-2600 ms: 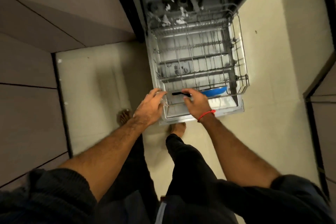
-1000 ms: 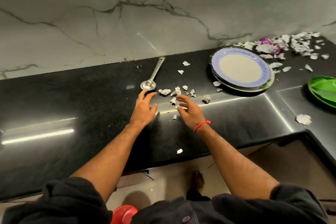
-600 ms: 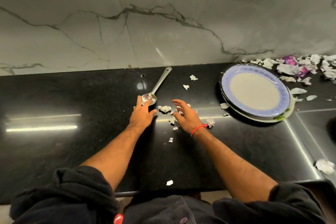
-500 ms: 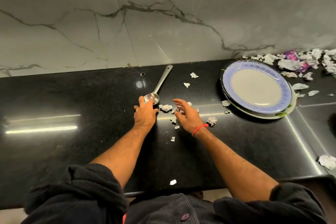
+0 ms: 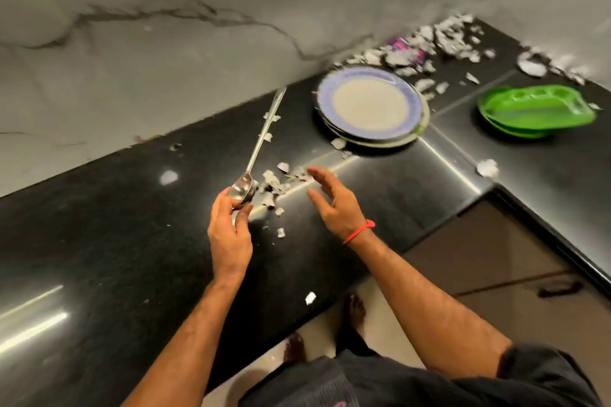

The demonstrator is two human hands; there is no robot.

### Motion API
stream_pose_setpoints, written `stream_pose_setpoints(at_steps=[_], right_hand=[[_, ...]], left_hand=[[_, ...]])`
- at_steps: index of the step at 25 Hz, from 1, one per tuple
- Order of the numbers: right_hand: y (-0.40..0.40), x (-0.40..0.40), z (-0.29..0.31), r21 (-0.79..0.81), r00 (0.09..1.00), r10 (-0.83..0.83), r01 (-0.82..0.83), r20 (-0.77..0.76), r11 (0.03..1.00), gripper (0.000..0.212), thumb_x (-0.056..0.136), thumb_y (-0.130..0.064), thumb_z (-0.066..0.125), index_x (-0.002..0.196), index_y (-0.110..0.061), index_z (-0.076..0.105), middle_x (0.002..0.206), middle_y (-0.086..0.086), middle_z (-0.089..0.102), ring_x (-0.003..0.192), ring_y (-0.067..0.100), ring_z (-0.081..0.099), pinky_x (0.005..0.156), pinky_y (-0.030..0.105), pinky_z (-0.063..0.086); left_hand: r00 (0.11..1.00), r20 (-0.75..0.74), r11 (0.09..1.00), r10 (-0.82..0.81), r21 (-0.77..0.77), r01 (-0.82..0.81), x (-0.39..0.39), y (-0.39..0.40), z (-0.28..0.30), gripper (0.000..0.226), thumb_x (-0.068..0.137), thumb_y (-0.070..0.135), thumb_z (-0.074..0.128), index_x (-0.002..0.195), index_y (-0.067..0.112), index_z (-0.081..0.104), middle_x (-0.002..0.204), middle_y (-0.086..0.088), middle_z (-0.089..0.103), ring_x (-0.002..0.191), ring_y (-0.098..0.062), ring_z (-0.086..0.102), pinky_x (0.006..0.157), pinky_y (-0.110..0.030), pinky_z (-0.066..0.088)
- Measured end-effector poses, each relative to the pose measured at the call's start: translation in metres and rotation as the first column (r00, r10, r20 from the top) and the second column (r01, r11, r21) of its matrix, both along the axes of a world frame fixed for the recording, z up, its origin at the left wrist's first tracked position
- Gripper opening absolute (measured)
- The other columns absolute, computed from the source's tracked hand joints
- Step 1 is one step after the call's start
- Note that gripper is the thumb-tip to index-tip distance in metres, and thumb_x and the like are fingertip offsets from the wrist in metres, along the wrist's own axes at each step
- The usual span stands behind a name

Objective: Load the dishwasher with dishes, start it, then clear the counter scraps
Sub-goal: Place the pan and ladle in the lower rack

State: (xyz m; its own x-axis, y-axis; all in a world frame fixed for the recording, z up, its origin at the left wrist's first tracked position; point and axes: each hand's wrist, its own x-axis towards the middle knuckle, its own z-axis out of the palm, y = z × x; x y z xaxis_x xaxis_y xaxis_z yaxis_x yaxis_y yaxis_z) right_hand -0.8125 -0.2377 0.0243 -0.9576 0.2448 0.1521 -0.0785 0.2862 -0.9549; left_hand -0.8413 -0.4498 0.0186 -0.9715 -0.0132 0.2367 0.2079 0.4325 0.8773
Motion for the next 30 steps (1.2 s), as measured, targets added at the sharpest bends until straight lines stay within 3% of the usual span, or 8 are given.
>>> stream_pose_setpoints(at_steps=[2, 5, 8, 11, 18, 23, 27, 30], right_hand=[[0.014, 0.032, 0.003, -0.36, 0.978, -0.2, 0.207, 0.057, 0.91, 0.034, 0.099, -0.016, 0.058, 0.132, -0.019, 0.051, 0.126, 0.003, 0.062, 0.115, 0.013, 0.061, 0.099, 0.025, 0.048], [0.048, 0.085, 0.023, -0.717, 0.903, -0.389, 0.393, 0.183, 0.575, 0.031, 0.098, -0.039, 0.052, 0.122, -0.02, 0.053, 0.116, 0.012, 0.067, 0.095, 0.027, 0.068, 0.083, 0.036, 0.054], [0.096, 0.166, 0.036, -0.797, 0.769, -0.612, 0.481, 0.184, 0.366, 0.03, 0.096, -0.042, 0.053, 0.111, -0.015, 0.056, 0.104, 0.017, 0.071, 0.084, 0.034, 0.07, 0.077, 0.042, 0.058], [0.129, 0.261, 0.033, -0.792, 0.543, -0.811, 0.584, 0.219, 0.177, 0.019, 0.1, -0.023, 0.054, 0.111, -0.007, 0.057, 0.088, 0.015, 0.073, 0.072, 0.03, 0.07, 0.063, 0.036, 0.061], [0.137, 0.505, -0.011, -0.713, 0.154, -0.913, 0.677, 0.379, -0.182, 0.007, 0.1, -0.012, 0.054, 0.098, -0.009, 0.06, 0.084, 0.014, 0.071, 0.063, 0.02, 0.069, 0.058, 0.031, 0.059], [0.133, 0.666, -0.055, -0.678, 0.034, -0.88, 0.651, 0.475, -0.341, 0.008, 0.101, -0.009, 0.052, 0.099, -0.005, 0.059, 0.088, 0.015, 0.072, 0.073, 0.025, 0.065, 0.059, 0.029, 0.06], [0.131, 0.769, -0.098, -0.597, -0.087, -0.803, 0.623, 0.59, -0.506, 0.011, 0.1, -0.006, 0.053, 0.089, -0.008, 0.055, 0.081, 0.011, 0.069, 0.062, 0.02, 0.068, 0.061, 0.035, 0.062], [0.137, 0.82, -0.136, -0.502, -0.18, -0.714, 0.596, 0.677, -0.626, 0.036, 0.097, 0.001, 0.055, 0.126, -0.015, 0.041, 0.099, 0.016, 0.058, 0.06, 0.02, 0.064, 0.065, 0.044, 0.062]], left_hand=[[0.976, 0.03, 0.972, -0.217, 0.1, 0.213, 0.028, 0.034, 0.003, 0.026, 0.098, 0.006, 0.062, 0.123, 0.01, 0.06, 0.126, 0.003, 0.064, 0.114, -0.002, 0.061, 0.102, -0.019, 0.045], [0.817, 0.032, 0.806, -0.575, 0.19, 0.56, 0.066, 0.087, 0.011, 0.036, 0.094, -0.013, 0.055, 0.123, 0.007, 0.058, 0.12, 0.006, 0.065, 0.113, 0.005, 0.06, 0.102, -0.017, 0.045], [0.565, 0.052, 0.566, -0.824, 0.137, 0.813, 0.11, 0.134, 0.009, 0.052, 0.09, -0.017, 0.057, 0.12, 0.025, 0.056, 0.126, 0.02, 0.062, 0.115, -0.004, 0.062, 0.102, -0.022, 0.048], [0.371, -0.025, 0.37, -0.928, 0.029, 0.929, 0.164, 0.177, 0.005, 0.028, 0.092, -0.001, 0.063, 0.108, 0.022, 0.059, 0.132, 0.006, 0.058, 0.121, -0.012, 0.06, 0.102, -0.032, 0.049], [-0.056, 0.11, -0.073, -0.992, -0.158, 0.985, 0.335, 0.247, -0.026, 0.026, 0.079, 0.001, 0.082, 0.093, 0.019, 0.069, 0.143, 0.006, 0.051, 0.129, -0.014, 0.055, 0.1, -0.039, 0.052], [-0.201, 0.242, -0.256, -0.949, -0.225, 0.94, 0.475, 0.293, -0.049, 0.052, 0.075, 0.003, 0.083, 0.118, 0.026, 0.066, 0.134, 0.032, 0.047, 0.122, 0.005, 0.053, 0.1, -0.035, 0.052], [-0.3, 0.43, -0.471, -0.852, -0.375, 0.799, 0.568, 0.33, -0.082, 0.075, 0.078, 0.009, 0.076, 0.14, 0.038, 0.047, 0.14, 0.015, 0.046, 0.126, -0.012, 0.051, 0.097, -0.044, 0.052], [-0.324, 0.505, -0.574, -0.8, -0.49, 0.656, 0.618, 0.361, -0.124, 0.082, 0.083, 0.014, 0.075, 0.152, 0.034, 0.035, 0.145, 0.005, 0.038, 0.124, -0.026, 0.051, 0.096, -0.051, 0.051]])
